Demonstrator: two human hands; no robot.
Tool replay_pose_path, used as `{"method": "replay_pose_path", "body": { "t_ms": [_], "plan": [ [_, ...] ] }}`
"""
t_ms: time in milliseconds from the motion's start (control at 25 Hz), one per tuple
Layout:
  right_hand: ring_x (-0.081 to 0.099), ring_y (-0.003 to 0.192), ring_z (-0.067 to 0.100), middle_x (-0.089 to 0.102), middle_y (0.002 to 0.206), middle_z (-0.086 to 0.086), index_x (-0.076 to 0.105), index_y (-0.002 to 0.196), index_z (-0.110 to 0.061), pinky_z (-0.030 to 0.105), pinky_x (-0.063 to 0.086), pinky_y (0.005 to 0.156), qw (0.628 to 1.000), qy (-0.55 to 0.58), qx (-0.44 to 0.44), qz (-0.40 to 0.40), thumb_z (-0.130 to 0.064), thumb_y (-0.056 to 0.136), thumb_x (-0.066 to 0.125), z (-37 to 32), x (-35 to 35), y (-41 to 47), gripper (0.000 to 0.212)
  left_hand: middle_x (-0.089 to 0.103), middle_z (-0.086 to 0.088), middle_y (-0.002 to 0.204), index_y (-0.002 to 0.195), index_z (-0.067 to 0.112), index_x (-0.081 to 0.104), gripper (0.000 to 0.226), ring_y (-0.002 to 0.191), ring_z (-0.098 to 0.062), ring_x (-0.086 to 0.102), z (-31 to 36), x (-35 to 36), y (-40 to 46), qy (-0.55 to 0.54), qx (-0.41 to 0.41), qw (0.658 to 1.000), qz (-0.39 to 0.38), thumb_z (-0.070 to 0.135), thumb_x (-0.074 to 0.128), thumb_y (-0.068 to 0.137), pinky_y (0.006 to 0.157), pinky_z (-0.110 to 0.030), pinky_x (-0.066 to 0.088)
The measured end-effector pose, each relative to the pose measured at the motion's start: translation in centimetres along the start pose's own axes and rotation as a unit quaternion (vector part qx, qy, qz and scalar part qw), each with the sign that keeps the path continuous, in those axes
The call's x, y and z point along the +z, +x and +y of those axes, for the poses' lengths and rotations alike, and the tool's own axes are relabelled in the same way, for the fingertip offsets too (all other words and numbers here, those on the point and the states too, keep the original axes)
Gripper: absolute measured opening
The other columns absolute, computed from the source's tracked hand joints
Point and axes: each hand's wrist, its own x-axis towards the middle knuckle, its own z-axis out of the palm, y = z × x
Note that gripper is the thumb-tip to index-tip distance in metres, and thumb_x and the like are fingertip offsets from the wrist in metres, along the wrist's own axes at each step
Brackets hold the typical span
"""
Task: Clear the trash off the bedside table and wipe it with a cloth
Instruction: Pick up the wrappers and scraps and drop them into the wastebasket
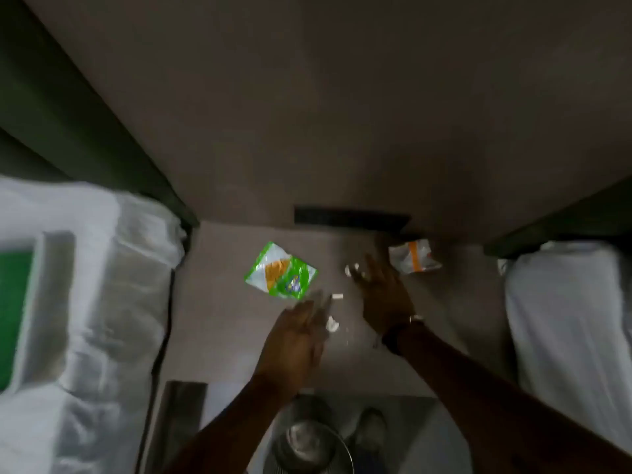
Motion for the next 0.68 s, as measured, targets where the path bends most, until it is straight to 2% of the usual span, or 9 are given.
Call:
{"method": "replay_pose_path", "body": {
  "t_ms": [80, 160, 280, 360, 480, 600, 680],
  "plan": [
    [0.017, 0.144, 0.033, 0.011, 0.161, 0.010, 0.034, 0.143, -0.026, 0.046, 0.024, 0.115, 1.000, -0.025, -0.019, -0.003, -0.004, 0.083, 0.049, 2.0, 3.1, 5.2, 0.066, 0.050, -0.013, 0.147, 0.144, 0.013, 0.046, 0.057, 0.131, -0.032, 0.049, -0.5, 4.7, 4.2, -0.005, -0.014, 1.000, 0.008, 0.027, 0.059, 0.090, 0.110, -0.038, 0.040],
    [0.021, 0.142, 0.035, 0.013, 0.160, 0.011, 0.037, 0.142, -0.023, 0.048, 0.027, 0.113, 0.997, -0.060, -0.037, -0.025, -0.007, 0.086, 0.048, 3.2, 5.3, 9.9, 0.059, 0.046, -0.014, 0.150, 0.148, 0.014, 0.040, 0.062, 0.132, -0.033, 0.048, -1.5, 7.8, 7.9, 0.014, -0.017, 1.000, -0.010, 0.024, 0.057, 0.089, 0.110, -0.037, 0.037],
    [0.041, 0.128, 0.037, 0.030, 0.153, 0.017, 0.052, 0.129, -0.012, 0.047, 0.041, 0.099, 0.990, -0.126, -0.053, -0.031, -0.010, 0.089, 0.047, 3.6, 9.4, 11.4, 0.040, 0.038, -0.011, 0.156, 0.146, 0.015, 0.041, 0.054, 0.141, -0.028, 0.037, -1.3, 12.3, 8.9, 0.097, 0.023, 0.990, -0.101, 0.022, 0.049, 0.094, 0.115, -0.034, 0.026],
    [0.050, 0.117, 0.037, 0.044, 0.142, 0.018, 0.061, 0.116, -0.008, 0.045, 0.047, 0.089, 0.985, -0.162, -0.058, -0.020, -0.009, 0.085, 0.054, 3.8, 9.8, 11.5, 0.031, 0.037, -0.013, 0.156, 0.139, 0.013, 0.046, 0.046, 0.141, -0.027, 0.036, -1.0, 13.4, 9.2, 0.139, 0.062, 0.979, -0.134, 0.019, 0.047, 0.093, 0.112, -0.034, 0.025],
    [0.053, 0.110, 0.038, 0.051, 0.131, 0.018, 0.065, 0.106, -0.005, 0.044, 0.049, 0.083, 0.986, -0.145, -0.080, 0.003, -0.006, 0.084, 0.050, 4.4, 10.2, 10.9, 0.026, 0.041, -0.018, 0.153, 0.130, 0.007, 0.057, 0.040, 0.138, -0.029, 0.044, -1.3, 14.3, 9.2, 0.054, 0.066, 0.992, -0.093, 0.011, 0.053, 0.091, 0.109, -0.030, 0.033],
    [0.054, 0.107, 0.038, 0.055, 0.123, 0.019, 0.065, 0.102, -0.002, 0.044, 0.048, 0.081, 0.993, -0.075, -0.088, 0.030, -0.002, 0.081, 0.048, 4.5, 9.9, 9.5, 0.027, 0.046, -0.007, 0.152, 0.133, 0.018, 0.058, 0.041, 0.137, -0.026, 0.044, -1.4, 12.6, 8.0, 0.002, -0.026, 0.999, -0.048, 0.013, 0.053, 0.093, 0.107, -0.031, 0.036],
    [0.056, 0.107, 0.037, 0.060, 0.116, 0.019, 0.068, 0.101, -0.005, 0.043, 0.049, 0.086, 0.997, 0.016, -0.051, 0.049, -0.007, 0.083, 0.049, 3.4, 10.1, 6.4, 0.026, 0.063, -0.013, 0.131, 0.120, 0.011, 0.069, 0.033, 0.119, -0.032, 0.058, -1.0, 10.8, 5.6, -0.075, -0.091, 0.993, 0.030, 0.008, 0.059, 0.088, 0.099, -0.036, 0.046]
  ]
}}
